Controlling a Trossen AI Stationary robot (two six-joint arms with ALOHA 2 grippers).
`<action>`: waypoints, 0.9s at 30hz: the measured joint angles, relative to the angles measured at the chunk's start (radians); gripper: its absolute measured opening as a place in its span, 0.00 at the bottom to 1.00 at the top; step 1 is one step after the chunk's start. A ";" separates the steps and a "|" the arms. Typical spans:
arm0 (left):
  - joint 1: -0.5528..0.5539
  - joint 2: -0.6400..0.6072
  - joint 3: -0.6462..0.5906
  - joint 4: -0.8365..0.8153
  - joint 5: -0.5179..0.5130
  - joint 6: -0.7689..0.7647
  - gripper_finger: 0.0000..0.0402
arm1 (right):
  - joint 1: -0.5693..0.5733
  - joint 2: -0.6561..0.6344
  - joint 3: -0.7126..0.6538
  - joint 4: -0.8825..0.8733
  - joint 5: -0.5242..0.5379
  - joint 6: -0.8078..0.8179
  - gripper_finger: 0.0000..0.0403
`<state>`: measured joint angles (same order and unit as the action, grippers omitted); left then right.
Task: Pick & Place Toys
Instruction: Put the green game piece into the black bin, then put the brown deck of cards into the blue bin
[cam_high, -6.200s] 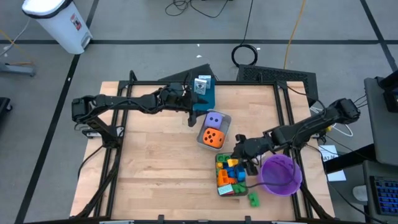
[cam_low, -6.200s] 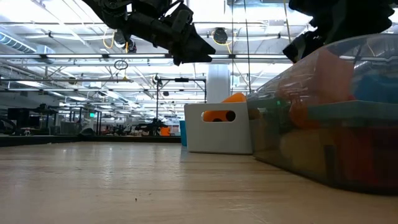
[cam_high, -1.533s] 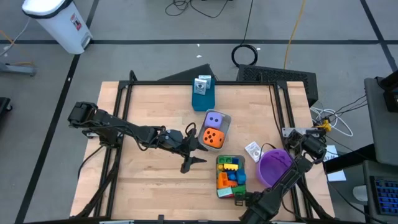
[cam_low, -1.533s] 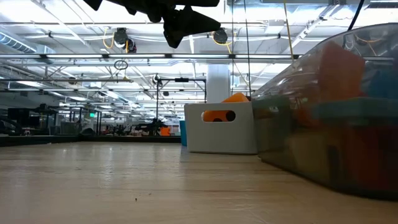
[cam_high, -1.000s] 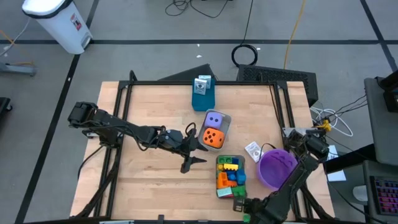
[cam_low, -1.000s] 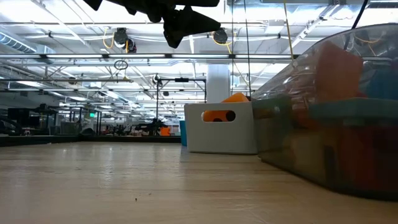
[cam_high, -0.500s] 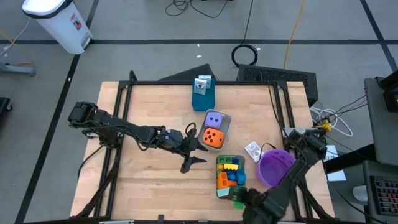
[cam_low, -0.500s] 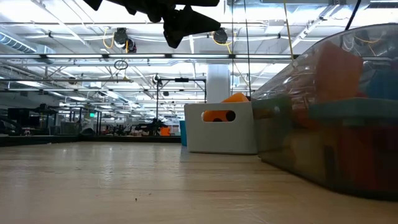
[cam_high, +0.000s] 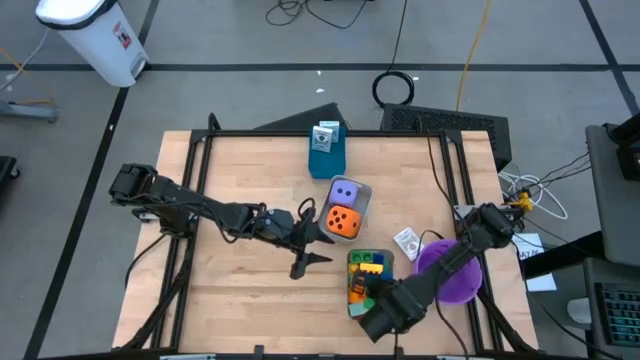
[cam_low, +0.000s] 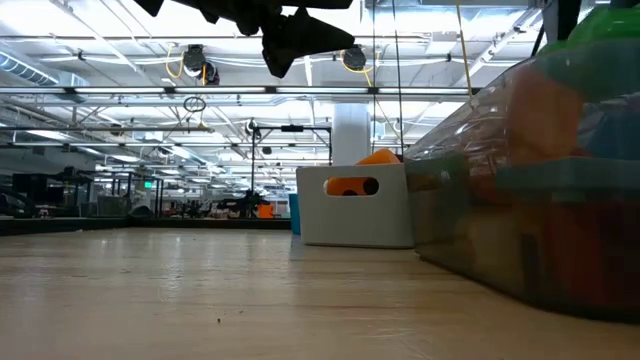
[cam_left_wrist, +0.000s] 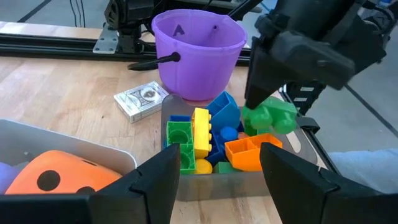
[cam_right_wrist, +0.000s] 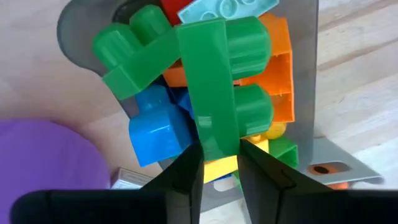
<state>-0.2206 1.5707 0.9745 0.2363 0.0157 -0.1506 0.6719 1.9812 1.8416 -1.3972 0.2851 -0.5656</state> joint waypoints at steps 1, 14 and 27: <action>-0.003 0.000 0.000 0.000 0.000 0.006 0.57 | -0.005 0.000 0.000 0.000 -0.002 0.009 0.21; -0.013 0.000 0.000 0.024 -0.023 0.004 0.57 | -0.057 -0.005 -0.001 -0.013 -0.054 0.083 0.39; 0.041 -0.010 0.001 0.134 -0.018 -0.006 0.57 | -0.240 -0.287 -0.027 -0.021 0.008 0.317 0.33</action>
<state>-0.1801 1.5607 0.9757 0.3706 -0.0024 -0.1565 0.4318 1.6943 1.8144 -1.4178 0.2936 -0.2489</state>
